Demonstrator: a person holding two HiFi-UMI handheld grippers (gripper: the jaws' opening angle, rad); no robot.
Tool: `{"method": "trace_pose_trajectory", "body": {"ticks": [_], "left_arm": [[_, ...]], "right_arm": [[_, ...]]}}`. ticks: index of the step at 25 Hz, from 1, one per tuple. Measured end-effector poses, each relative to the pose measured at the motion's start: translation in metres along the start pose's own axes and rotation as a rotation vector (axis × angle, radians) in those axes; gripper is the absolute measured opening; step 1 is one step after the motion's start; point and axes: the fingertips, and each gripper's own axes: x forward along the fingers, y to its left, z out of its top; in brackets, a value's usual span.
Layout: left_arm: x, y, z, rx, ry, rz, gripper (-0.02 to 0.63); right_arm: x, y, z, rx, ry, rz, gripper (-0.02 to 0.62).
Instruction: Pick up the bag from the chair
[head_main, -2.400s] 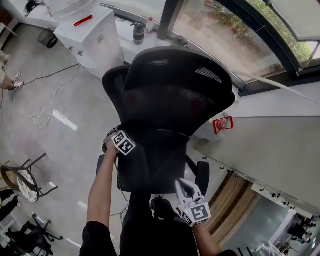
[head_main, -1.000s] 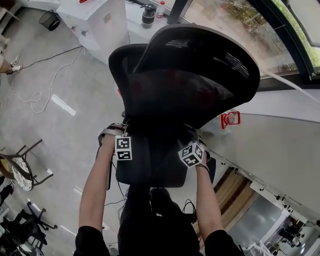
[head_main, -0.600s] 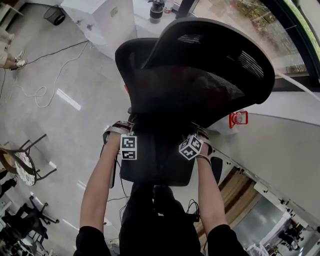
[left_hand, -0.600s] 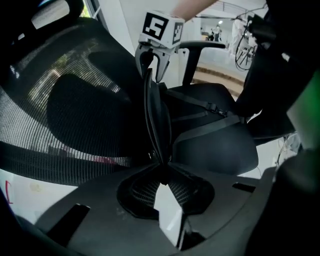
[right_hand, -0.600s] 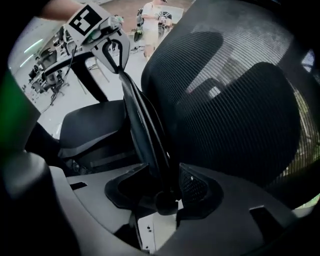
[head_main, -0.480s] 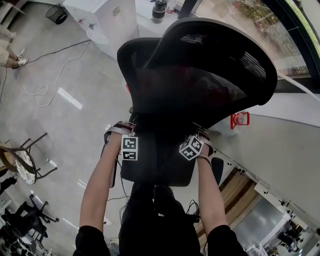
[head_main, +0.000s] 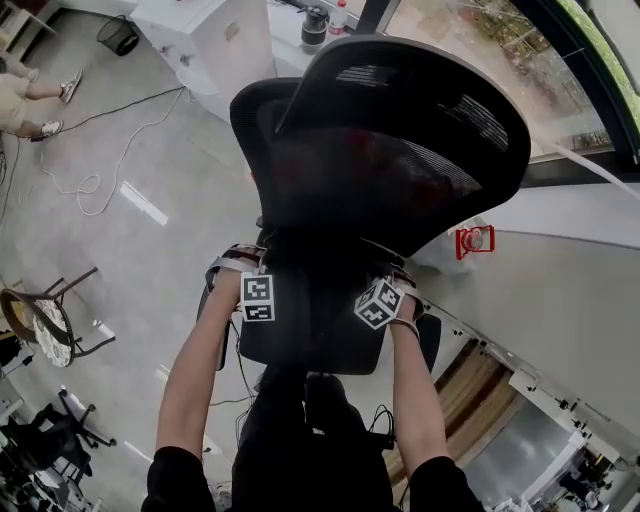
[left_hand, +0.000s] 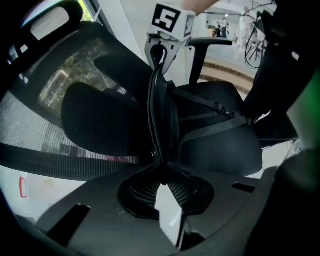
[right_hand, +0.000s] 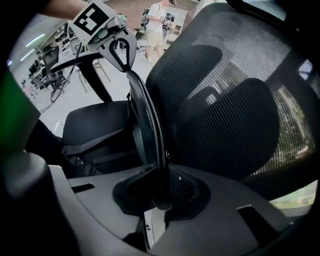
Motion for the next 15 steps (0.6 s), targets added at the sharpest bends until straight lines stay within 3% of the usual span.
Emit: {"method": "trace_pose_trajectory", "body": {"ticks": [6, 15], "left_arm": [[-0.038, -0.013, 0.015, -0.034, -0.017, 0.031, 0.033], [-0.113, -0.076, 0.050, -0.182, -0.028, 0.119, 0.032]], "right_arm": [[-0.046, 0.020, -0.008, -0.002, -0.030, 0.008, 0.037], [-0.136, 0.080, -0.042, -0.028, -0.094, 0.005, 0.034]]}}
